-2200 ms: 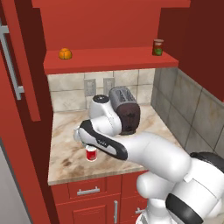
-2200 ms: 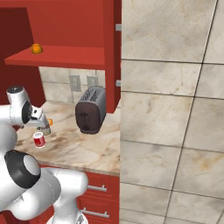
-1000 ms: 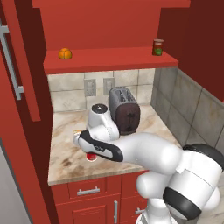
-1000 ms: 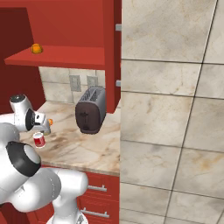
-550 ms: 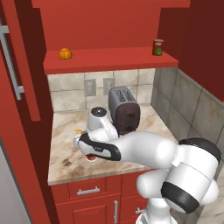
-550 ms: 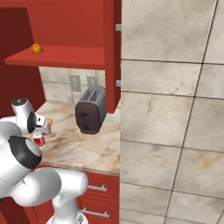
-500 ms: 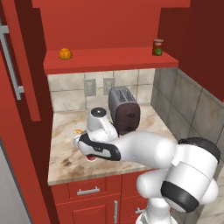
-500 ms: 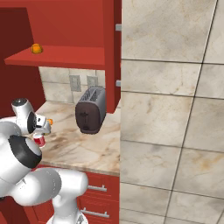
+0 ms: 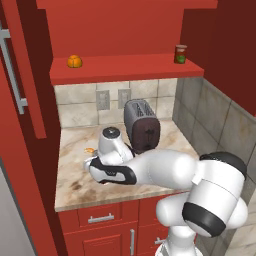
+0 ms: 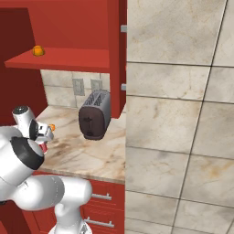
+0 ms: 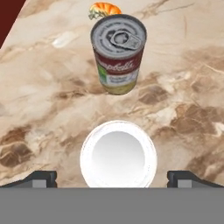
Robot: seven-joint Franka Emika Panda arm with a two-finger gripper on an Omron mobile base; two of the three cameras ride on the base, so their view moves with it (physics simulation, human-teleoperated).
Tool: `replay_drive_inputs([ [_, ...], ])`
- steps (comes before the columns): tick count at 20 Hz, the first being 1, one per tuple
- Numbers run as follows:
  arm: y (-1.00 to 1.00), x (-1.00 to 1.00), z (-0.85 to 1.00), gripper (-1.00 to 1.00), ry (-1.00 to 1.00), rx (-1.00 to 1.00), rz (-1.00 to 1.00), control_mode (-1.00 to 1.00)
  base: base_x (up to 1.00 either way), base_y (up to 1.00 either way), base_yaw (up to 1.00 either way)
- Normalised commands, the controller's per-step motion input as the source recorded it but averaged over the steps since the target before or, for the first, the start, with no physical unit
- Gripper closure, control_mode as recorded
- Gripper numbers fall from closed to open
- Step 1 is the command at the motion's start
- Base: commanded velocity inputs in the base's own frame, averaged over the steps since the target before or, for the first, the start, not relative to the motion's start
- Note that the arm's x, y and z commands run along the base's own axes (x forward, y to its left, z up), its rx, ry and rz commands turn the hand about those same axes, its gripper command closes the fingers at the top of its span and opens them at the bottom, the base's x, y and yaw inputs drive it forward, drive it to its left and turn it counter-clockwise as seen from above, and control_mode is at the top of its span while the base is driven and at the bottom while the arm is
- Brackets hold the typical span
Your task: Pick the cans from the counter and place them in their designated side in the cabinet.
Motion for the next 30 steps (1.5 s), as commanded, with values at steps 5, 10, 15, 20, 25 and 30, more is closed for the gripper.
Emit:
replay_drive_inputs([
  [5,0.0,0.0,-0.11,-1.0,-0.03,-0.02,0.0,-1.0,0.0,0.0,0.0],
  [10,0.0,0.01,-0.1,-1.0,-0.03,-0.01,0.0,-1.0,0.0,0.0,0.0],
  [15,0.0,0.1,-0.02,-1.0,-0.06,0.0,0.0,-1.0,0.0,0.0,0.0],
  [20,0.0,0.14,-0.06,1.0,-0.05,0.0,0.0,-1.0,0.0,0.0,0.0],
  [25,0.0,0.02,-0.1,1.0,-0.01,0.0,-0.01,-1.0,0.0,0.0,0.0],
  [30,0.0,0.0,-0.12,1.0,0.1,0.0,-0.03,-1.0,0.0,0.0,0.0],
])
